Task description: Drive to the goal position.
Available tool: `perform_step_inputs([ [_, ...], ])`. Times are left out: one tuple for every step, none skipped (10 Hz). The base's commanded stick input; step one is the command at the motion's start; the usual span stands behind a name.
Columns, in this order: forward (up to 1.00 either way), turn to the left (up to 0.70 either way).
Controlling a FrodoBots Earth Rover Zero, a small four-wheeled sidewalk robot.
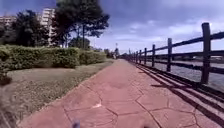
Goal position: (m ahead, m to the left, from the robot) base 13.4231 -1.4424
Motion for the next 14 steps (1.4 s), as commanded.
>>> perform_step_inputs([
  [0.70, 0.00],
  [0.70, 0.00],
  [0.70, 0.00],
  [0.70, 0.00],
  [0.70, 0.00],
  [0.70, 0.00],
  [0.70, 0.00],
  [0.70, 0.00],
  [0.70, 0.00],
  [0.70, 0.00],
  [0.70, 0.00],
  [0.70, 0.00],
  [0.70, 0.00],
  [0.70, 0.00],
])
